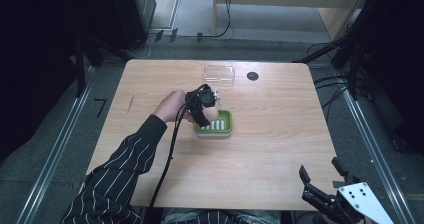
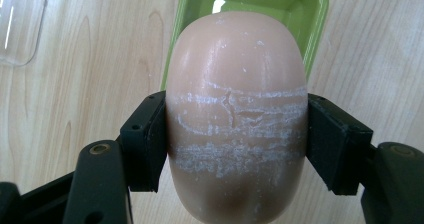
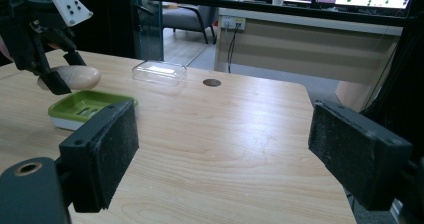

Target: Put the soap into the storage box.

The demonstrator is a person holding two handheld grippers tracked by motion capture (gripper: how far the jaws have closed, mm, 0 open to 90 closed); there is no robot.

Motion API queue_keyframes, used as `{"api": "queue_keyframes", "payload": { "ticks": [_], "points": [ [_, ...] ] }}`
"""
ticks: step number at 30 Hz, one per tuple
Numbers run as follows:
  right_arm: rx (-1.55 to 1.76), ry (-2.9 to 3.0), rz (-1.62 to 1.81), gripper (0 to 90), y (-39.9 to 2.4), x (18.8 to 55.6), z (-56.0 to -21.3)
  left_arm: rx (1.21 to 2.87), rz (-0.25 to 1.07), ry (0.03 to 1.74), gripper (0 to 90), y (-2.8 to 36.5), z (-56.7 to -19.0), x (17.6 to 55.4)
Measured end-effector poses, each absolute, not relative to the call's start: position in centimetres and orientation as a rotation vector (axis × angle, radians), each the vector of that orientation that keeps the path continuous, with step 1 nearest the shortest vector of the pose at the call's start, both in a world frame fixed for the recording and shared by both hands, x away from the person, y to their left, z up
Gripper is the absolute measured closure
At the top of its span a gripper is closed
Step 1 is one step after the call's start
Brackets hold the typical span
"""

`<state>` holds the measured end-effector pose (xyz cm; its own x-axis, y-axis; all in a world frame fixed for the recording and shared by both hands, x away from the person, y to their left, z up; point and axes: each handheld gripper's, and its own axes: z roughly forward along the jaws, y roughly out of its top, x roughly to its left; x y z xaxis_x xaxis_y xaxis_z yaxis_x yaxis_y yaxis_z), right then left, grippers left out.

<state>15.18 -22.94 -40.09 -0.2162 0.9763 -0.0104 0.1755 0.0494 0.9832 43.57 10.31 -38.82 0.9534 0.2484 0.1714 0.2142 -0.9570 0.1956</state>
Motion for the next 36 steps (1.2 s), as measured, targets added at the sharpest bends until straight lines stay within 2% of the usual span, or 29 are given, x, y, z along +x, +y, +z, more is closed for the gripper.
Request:
{"api": "queue_keyframes", "payload": {
  "ticks": [36],
  "points": [
    [1.208, 1.516, 1.253, 13.2, -23.0, 15.2, -40.1, 2.954, 0.265, 0.195, 33.6, 8.4, -42.0, 44.5]
  ]
}}
